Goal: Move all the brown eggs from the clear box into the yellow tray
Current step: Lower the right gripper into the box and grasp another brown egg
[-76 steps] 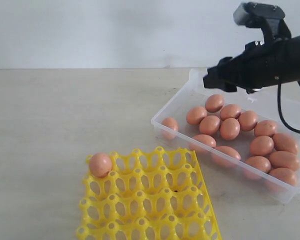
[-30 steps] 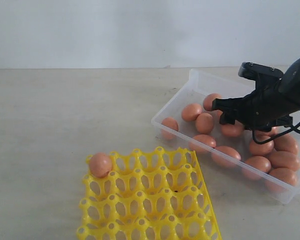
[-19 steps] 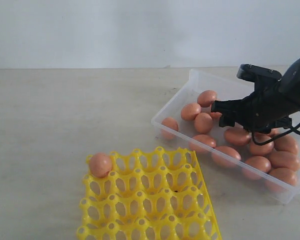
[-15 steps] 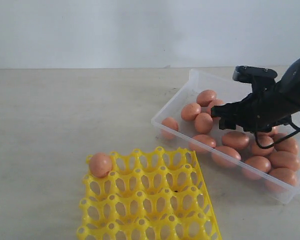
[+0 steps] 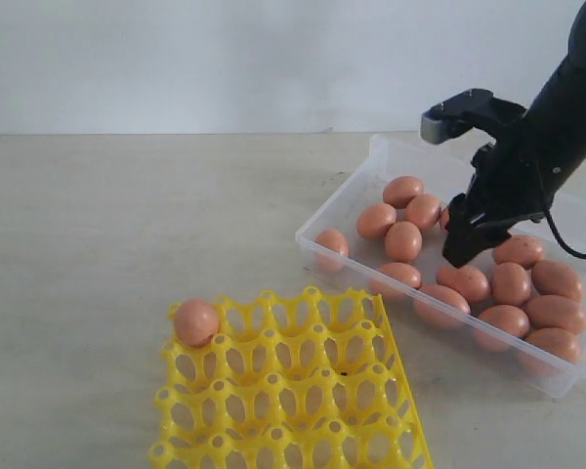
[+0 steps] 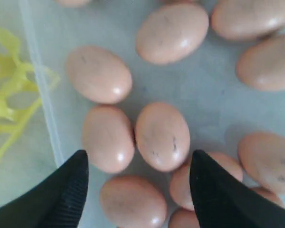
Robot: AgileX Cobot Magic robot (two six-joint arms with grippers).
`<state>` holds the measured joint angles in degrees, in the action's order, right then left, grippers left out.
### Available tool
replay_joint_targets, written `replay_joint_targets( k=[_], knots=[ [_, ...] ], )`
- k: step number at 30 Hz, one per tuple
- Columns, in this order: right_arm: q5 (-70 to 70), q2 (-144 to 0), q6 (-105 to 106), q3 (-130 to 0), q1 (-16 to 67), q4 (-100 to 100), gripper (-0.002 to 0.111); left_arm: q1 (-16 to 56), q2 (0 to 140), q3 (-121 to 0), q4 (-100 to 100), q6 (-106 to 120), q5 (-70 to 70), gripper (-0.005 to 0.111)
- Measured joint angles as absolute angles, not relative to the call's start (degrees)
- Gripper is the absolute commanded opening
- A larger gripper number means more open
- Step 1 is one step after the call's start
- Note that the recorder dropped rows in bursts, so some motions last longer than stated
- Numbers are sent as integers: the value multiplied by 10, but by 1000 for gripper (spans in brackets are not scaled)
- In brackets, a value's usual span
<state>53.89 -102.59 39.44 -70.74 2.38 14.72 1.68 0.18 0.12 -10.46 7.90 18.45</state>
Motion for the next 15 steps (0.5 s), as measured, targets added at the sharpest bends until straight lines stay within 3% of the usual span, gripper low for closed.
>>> replay_joint_targets(
  k=[5,15],
  knots=[
    [563,-1059,376,-707,24,147,54,17,2,1,-105,79,184,4],
    [486,-1089,388,-707,24,152,54,17,2,1,-105,79,184,4]
  ],
)
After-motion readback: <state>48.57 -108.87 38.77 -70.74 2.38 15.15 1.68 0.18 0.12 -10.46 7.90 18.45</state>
